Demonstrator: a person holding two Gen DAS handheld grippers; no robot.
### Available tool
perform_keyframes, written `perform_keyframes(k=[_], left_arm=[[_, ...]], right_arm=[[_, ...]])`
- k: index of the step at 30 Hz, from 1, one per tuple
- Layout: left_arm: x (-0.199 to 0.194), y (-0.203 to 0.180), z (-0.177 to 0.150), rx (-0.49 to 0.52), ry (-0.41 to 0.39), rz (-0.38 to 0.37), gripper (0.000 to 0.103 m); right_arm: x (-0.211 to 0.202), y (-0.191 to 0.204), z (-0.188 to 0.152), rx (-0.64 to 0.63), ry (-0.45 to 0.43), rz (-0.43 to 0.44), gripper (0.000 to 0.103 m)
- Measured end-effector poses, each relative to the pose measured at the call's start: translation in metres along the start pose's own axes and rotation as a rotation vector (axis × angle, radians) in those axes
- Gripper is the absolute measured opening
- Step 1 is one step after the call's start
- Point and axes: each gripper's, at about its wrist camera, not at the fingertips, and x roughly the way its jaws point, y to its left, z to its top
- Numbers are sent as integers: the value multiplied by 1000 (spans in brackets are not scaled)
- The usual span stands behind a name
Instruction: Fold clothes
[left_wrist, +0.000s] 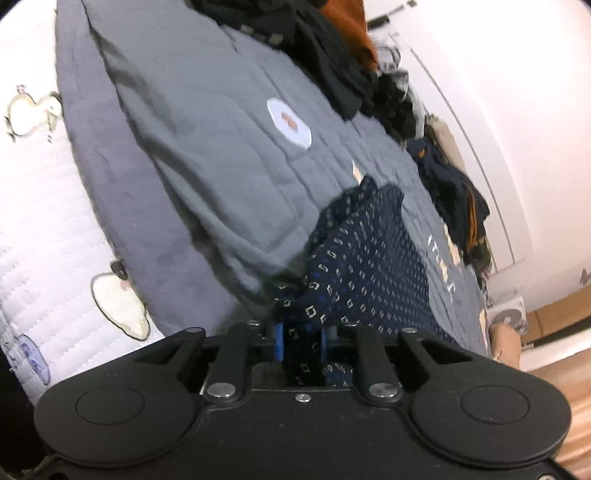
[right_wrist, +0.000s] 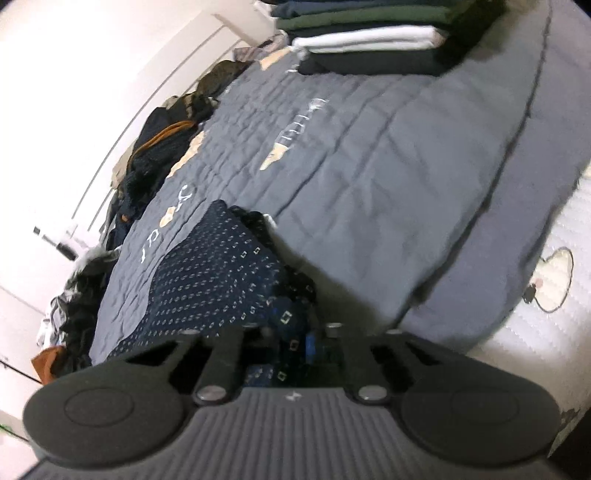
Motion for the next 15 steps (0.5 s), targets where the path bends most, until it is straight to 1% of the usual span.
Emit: perform_keyframes(k=[1, 2, 3, 4, 5, 7, 9, 11, 13, 15], left_arm=[[0, -1, 1, 7, -4, 5, 16], [2, -2, 2, 19, 11, 12, 18], [5, -2, 2, 31, 29, 19, 23], [5, -2, 2, 35, 30, 44, 30], [4, -2, 2, 38, 29, 71, 37], [-4, -5, 4, 68, -29, 102, 37], [-15, -12, 8, 119, -97, 128, 38], [-26, -18, 14, 148, -142, 113, 39], [-34, -23, 18, 169, -151, 68, 39], [-33, -31, 17, 208, -129, -6, 42]], right_arm=[[1, -1, 1, 4, -3, -9, 11], [3, -2, 2, 6, -1, -18, 12], [6, -1, 2, 2, 18, -32, 16], [7, 0, 2, -8, 33, -51, 19], [3, 2, 3, -30, 20, -61, 21], [-5, 7, 6, -73, -7, -83, 30], [-14, 13, 8, -117, -34, -105, 31], [-25, 17, 13, -155, -82, -114, 32], [-34, 20, 19, -169, -117, -83, 32], [-38, 22, 23, -176, -128, -27, 32]])
